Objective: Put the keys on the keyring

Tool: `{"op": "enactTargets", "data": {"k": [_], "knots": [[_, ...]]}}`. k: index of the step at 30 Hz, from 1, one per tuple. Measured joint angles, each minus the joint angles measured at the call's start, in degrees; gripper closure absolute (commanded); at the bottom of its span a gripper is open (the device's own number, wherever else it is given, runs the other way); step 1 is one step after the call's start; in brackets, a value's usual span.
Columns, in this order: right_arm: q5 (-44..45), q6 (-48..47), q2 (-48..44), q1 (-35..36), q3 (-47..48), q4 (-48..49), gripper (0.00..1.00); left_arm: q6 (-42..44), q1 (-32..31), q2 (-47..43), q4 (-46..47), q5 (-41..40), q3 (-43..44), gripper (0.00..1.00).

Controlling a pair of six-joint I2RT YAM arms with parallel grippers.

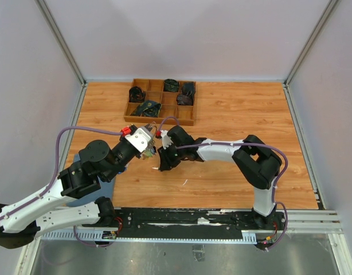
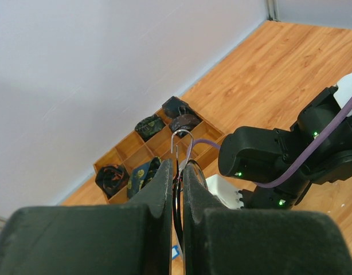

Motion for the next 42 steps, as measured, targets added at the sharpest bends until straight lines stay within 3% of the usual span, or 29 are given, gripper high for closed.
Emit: {"op": "enactTargets", "data": {"k": [18,26,36,42], "knots": [[-0.87,-0.22,1.49,0.00,0.15,0.22,0.99,-0.02,0.00,0.11,-0.20,0.02,0.11,1.00],[-1.01,-0.28,0.46,-0.50,-0.96,1.22,0.99,-0.09,0.00,0.11,-0.22,0.04,0.11,0.99],[-4.52,-0.92,-18.43,-9.40,-11.89,2.25,0.99,-0.81,0.00,0.50,-1.42,1.92,1.03,0.99],[-4.74,-8.85,-33.16,-11.93,-13.00,-3.23,0.99,-1.09,0.00,1.99,-1.77,5.53,1.62,1.00]]}}
